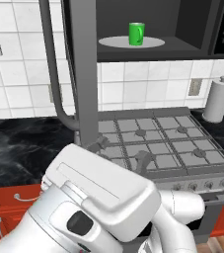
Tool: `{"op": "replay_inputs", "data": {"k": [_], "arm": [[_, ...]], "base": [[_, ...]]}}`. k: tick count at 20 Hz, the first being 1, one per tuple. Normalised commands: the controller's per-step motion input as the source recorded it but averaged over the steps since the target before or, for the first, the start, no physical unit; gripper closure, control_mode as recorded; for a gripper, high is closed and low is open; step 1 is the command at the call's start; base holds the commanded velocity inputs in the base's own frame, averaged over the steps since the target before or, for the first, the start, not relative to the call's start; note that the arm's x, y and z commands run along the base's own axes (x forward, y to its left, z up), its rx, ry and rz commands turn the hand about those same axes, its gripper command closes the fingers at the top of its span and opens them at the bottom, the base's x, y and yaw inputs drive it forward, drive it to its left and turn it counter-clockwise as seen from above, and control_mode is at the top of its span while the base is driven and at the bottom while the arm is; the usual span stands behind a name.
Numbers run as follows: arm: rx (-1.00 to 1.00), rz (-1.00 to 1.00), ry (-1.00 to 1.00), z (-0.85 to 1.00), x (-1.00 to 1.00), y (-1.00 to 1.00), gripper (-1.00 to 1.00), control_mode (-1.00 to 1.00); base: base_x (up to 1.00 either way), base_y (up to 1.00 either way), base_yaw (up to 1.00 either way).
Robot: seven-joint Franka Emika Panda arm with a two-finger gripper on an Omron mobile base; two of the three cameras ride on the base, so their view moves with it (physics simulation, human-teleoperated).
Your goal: Pick the mug from the counter and place it inside the microwave. Then close the microwave.
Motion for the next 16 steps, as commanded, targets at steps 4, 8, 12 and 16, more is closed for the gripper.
{"op": "replay_inputs", "data": {"k": [4,8,12,16], "arm": [[0.0,-0.09,0.0,-0.05,0.06,0.23,-1.0,-1.0],[0.0,-0.09,0.0,-0.07,0.02,0.23,-1.0,-1.0],[0.0,-0.07,0.0,-0.07,0.16,0.14,-1.0,-1.0],[0.0,-0.05,0.0,-0.13,0.22,0.03,-1.0,-1.0]], "base": [[0.0,0.0,0.0],[0.0,0.0,0.0],[0.0,0.0,0.0],[0.0,0.0,0.0]]}}
